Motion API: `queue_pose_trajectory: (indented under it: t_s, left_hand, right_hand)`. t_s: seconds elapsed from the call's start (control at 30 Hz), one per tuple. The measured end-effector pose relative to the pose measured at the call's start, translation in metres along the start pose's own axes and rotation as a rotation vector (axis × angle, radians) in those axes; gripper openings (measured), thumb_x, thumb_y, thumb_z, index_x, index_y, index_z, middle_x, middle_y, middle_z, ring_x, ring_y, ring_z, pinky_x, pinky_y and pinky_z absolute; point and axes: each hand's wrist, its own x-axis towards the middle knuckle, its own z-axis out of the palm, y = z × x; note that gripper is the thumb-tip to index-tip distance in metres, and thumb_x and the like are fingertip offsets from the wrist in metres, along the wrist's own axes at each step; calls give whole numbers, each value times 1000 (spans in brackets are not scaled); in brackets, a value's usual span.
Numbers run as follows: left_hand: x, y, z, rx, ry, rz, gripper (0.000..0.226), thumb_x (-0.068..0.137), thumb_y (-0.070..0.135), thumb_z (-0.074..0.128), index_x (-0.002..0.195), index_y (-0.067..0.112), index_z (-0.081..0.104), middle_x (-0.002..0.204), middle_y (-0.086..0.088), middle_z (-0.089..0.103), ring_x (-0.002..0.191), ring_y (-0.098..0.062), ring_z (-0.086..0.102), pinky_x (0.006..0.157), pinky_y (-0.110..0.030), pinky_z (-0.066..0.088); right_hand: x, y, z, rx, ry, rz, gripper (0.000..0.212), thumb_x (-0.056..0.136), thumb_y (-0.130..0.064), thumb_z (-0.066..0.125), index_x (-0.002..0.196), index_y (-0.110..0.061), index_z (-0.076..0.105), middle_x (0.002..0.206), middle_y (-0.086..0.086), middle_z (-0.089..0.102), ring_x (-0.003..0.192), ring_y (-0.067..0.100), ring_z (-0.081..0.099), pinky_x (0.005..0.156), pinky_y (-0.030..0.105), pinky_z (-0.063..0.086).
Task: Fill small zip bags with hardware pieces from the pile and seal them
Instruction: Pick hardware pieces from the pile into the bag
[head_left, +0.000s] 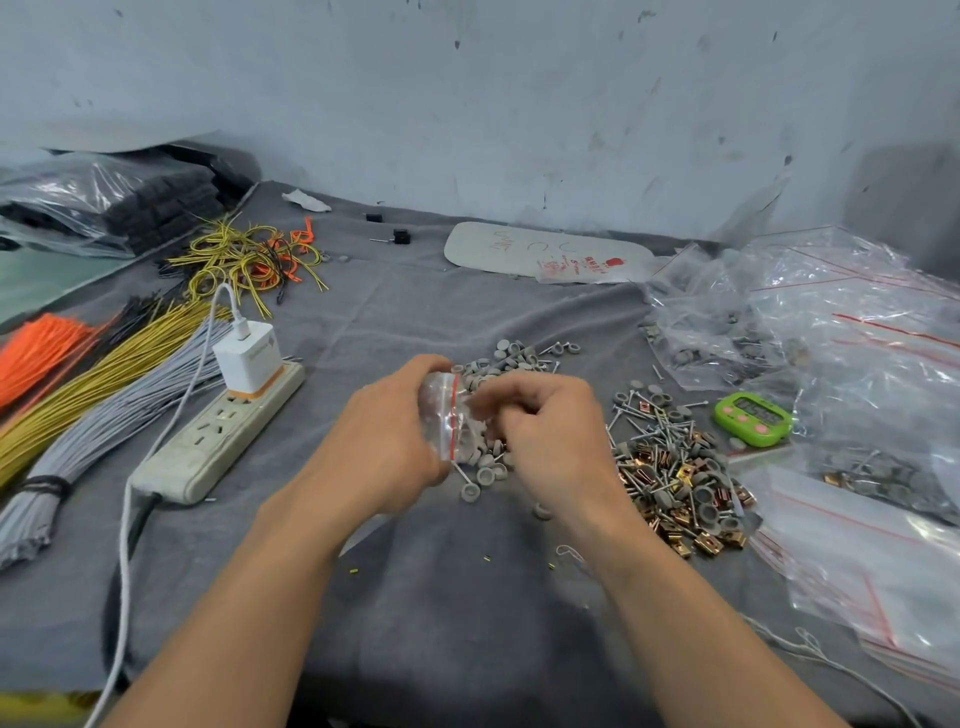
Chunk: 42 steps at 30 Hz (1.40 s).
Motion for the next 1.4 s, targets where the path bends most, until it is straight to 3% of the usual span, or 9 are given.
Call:
queue_pose_trajectory:
  t_s: [0.1, 0.23, 0.5, 0.63, 0.8, 1.03, 1.17, 1.3, 1.4]
  left_hand:
    - [2, -10, -6, 16, 75, -48, 93, 66, 15, 84, 144, 40, 41, 120, 3, 63, 104, -24, 60, 75, -25, 36]
    - [2, -18, -12, 43, 89, -86, 94, 67, 17, 86, 144, 43, 39, 122, 0, 63, 97, -24, 58, 75, -27, 38]
    - [0, -21, -8, 97, 68, -66, 90, 68, 17, 82, 144, 42, 41, 122, 1, 64, 106, -27, 61, 75, -28, 38]
    - [0, -18, -6, 97, 49, -54, 93, 67, 17, 83, 145, 42, 38, 118, 2, 64, 98, -24, 59, 76, -28, 38]
    - [-2, -5, 2, 89, -24, -4, 110, 69, 21, 82, 153, 47, 17, 100, 5, 56, 96, -27, 57, 79, -34, 45]
    - [1, 0, 4, -51, -91, 86, 118, 62, 14, 86, 152, 51, 19, 84, 14, 64, 76, 5, 57, 64, -10, 39]
    - [1, -7, -4, -58, 46, 1, 114, 67, 14, 85, 153, 50, 19, 83, 11, 61, 73, 1, 55, 56, -11, 38]
    - [3, -15, -13, -29, 119, -60, 117, 67, 9, 82, 154, 49, 15, 79, 13, 56, 67, -2, 54, 54, -20, 35]
    - [3, -18, -16, -28, 134, -68, 116, 66, 8, 80, 154, 47, 16, 78, 14, 57, 66, -1, 52, 54, -21, 36]
  right_hand:
    - [-1, 5, -6, -363, -92, 11, 29, 82, -6, 63, 81, -29, 80, 80, -14, 77, 78, 1, 67, 72, 9, 48]
    - [-14, 11, 5, -681, -383, 41, 27, 81, -10, 66, 97, -30, 75, 100, -2, 74, 96, 22, 69, 88, 32, 57]
    - [-19, 15, 3, -781, -235, -25, 23, 85, -7, 60, 96, -27, 57, 96, 2, 68, 93, 31, 63, 71, 34, 42]
    - [-12, 20, -2, -659, -143, 29, 24, 88, -7, 62, 92, -30, 61, 88, -7, 66, 85, 22, 61, 71, 30, 44]
    - [-10, 8, -2, -147, -64, -50, 24, 83, -13, 76, 99, -31, 78, 74, -23, 72, 69, -5, 66, 71, 14, 53]
    - [-7, -2, 15, -33, -261, 2, 17, 88, -9, 66, 94, -16, 81, 80, 0, 78, 70, 15, 72, 68, 39, 60]
    - [-3, -3, 9, 176, 19, 82, 23, 82, -10, 67, 86, -27, 82, 74, -12, 77, 57, -1, 66, 59, 24, 51]
    - [-7, 5, 4, -325, -171, 45, 12, 81, -23, 75, 86, -33, 79, 72, -23, 72, 72, -5, 67, 71, 12, 51]
    - [-22, 9, 15, -642, -371, -7, 10, 80, -25, 73, 88, -30, 75, 88, -10, 74, 90, 15, 70, 84, 29, 57]
